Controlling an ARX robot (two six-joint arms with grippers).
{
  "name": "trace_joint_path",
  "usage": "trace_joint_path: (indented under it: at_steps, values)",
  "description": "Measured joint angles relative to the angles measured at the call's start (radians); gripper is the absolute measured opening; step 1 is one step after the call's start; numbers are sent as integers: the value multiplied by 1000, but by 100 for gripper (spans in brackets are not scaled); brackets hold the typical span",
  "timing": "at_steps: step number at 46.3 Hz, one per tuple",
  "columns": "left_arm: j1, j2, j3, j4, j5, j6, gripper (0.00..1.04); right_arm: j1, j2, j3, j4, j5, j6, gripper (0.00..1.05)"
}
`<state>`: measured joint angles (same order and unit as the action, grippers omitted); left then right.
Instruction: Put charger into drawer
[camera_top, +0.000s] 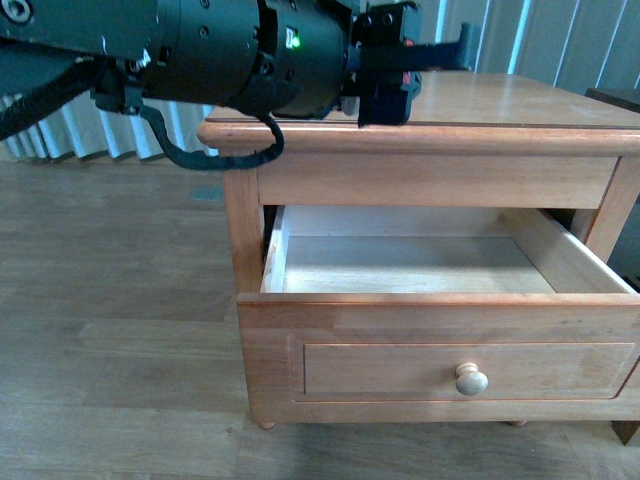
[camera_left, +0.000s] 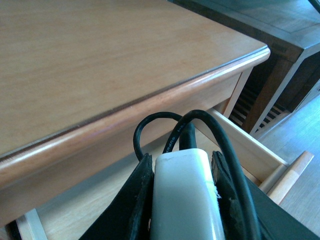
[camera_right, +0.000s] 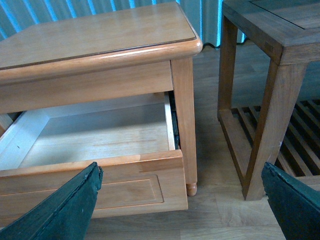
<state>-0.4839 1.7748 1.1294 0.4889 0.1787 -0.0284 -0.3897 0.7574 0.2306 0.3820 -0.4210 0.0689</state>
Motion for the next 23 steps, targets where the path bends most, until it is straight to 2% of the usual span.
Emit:
trace_joint_path:
  at_steps: [23]
  values:
    - [30, 214, 24, 4, -7, -22, 32, 0, 0, 0, 0, 0, 0, 96]
